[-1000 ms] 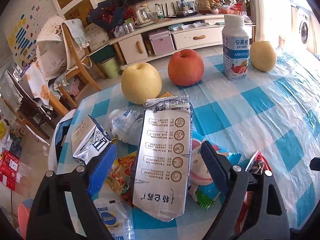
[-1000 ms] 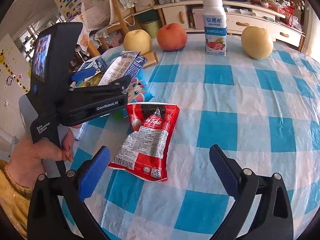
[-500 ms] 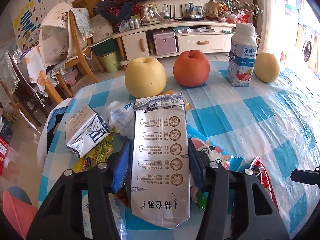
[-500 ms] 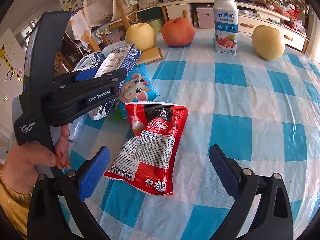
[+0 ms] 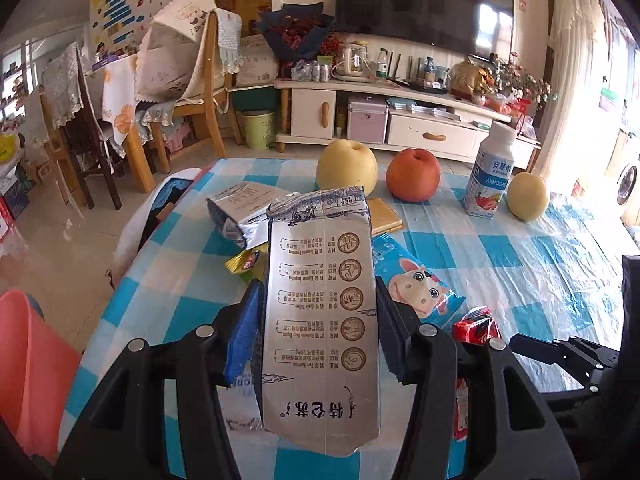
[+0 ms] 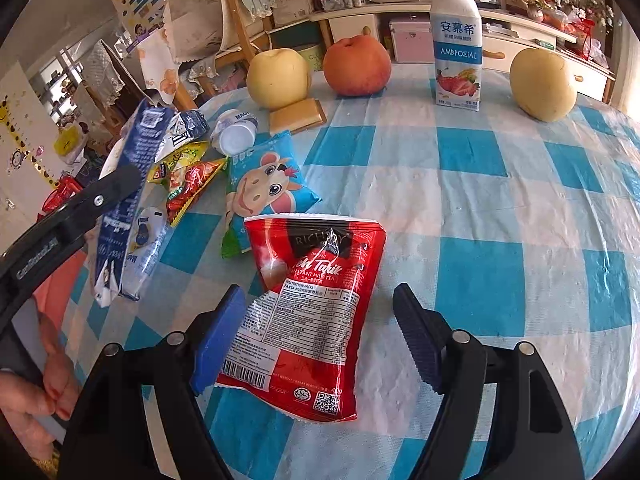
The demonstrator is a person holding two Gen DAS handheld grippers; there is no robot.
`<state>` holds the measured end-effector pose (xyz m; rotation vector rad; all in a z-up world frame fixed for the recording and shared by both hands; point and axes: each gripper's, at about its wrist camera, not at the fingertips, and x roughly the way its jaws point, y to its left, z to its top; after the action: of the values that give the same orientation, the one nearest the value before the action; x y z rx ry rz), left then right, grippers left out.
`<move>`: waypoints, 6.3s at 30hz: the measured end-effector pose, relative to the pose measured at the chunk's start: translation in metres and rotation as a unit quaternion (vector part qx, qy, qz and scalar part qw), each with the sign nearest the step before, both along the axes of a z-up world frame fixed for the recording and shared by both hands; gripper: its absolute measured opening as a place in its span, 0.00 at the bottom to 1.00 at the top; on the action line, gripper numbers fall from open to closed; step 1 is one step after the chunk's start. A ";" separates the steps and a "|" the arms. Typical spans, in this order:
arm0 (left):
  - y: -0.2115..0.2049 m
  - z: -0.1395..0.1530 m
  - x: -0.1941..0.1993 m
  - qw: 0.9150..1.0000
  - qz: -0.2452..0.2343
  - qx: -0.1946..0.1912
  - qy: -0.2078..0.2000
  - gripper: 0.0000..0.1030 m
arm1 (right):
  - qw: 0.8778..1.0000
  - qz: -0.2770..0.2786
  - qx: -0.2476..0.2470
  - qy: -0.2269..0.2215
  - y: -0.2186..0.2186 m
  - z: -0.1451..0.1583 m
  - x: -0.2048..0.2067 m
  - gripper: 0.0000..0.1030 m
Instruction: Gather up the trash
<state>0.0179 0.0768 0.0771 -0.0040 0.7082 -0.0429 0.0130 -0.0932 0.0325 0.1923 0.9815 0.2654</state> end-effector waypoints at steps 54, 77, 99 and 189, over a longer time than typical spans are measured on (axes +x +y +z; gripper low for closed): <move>0.177 0.013 -0.052 0.973 0.152 -0.151 -0.084 0.51 | 0.995 0.005 -0.069 -0.078 0.051 0.016 -0.039 0.42; 0.139 -0.064 -0.005 0.980 0.162 -0.042 0.112 0.74 | 0.994 0.043 -0.071 -0.076 0.085 0.014 -0.050 0.42; 0.223 0.011 -0.049 0.965 0.218 -0.148 -0.009 0.24 | 0.986 0.128 0.023 -0.100 0.171 0.064 -0.054 0.42; 0.330 0.026 -0.101 0.913 0.362 -0.152 -0.113 0.83 | 0.984 0.128 0.029 -0.124 0.261 0.089 -0.055 0.90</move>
<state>-0.0829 0.4064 0.1033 -0.5531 0.4275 0.5539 -0.0418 0.1680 0.1213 0.0826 0.7497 0.5408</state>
